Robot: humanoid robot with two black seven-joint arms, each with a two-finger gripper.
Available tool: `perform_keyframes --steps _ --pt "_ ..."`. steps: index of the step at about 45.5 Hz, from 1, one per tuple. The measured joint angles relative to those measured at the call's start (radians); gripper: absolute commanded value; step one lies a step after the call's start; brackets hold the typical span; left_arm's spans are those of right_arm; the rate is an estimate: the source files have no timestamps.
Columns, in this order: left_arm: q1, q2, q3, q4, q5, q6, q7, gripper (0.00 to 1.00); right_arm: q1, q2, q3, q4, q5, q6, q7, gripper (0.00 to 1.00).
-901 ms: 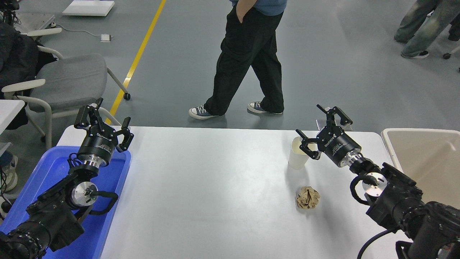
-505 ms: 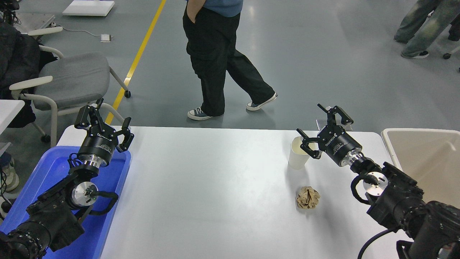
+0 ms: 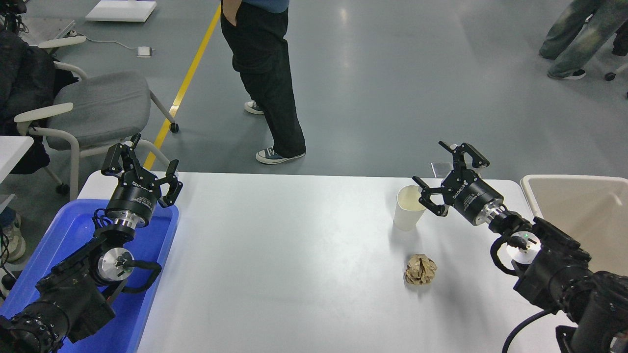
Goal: Dispose of the paper cup in the dustbin
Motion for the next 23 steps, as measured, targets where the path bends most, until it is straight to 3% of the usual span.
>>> perform_keyframes --steps 23 --pt "0.000 0.002 0.000 0.000 0.000 0.000 0.000 1.00 0.228 -0.086 -0.385 0.001 -0.012 0.000 0.004 1.00"
